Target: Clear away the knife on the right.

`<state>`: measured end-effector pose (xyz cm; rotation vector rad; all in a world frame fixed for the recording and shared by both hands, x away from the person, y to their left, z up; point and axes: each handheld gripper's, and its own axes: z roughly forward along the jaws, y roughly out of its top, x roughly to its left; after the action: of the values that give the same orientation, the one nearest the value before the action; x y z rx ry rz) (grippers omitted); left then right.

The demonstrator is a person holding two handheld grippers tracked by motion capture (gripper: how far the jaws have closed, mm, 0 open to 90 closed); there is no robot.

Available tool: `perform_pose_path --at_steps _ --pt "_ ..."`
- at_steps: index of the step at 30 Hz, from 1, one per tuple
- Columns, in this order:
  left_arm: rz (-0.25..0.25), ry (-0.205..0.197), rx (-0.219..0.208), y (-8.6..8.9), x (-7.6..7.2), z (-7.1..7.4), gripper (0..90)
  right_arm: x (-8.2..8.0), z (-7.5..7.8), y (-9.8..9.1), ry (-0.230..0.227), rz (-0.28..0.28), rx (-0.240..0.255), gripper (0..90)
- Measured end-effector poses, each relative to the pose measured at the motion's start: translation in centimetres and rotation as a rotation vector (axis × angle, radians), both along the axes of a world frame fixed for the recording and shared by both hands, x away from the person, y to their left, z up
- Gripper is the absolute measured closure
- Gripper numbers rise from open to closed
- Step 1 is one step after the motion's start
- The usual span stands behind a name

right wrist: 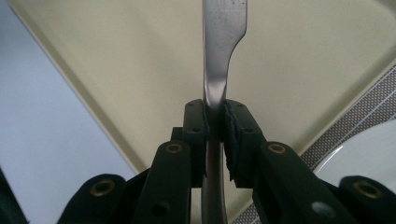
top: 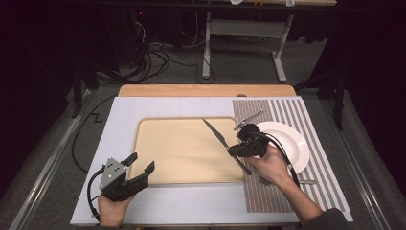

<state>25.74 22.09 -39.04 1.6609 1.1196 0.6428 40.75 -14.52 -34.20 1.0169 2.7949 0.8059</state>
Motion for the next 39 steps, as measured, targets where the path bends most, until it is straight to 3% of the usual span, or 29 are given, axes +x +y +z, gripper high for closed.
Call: perform_pose_path --at_steps 24,39 --pt "-0.001 0.003 0.0 0.0 0.0 0.0 33.0 2.2 -3.6 2.5 0.068 -0.052 -0.01 80.7" --pt "-0.007 0.005 0.006 0.0 0.1 -0.1 33.0 2.5 -5.8 3.4 0.03 -0.084 -0.065 80.7"
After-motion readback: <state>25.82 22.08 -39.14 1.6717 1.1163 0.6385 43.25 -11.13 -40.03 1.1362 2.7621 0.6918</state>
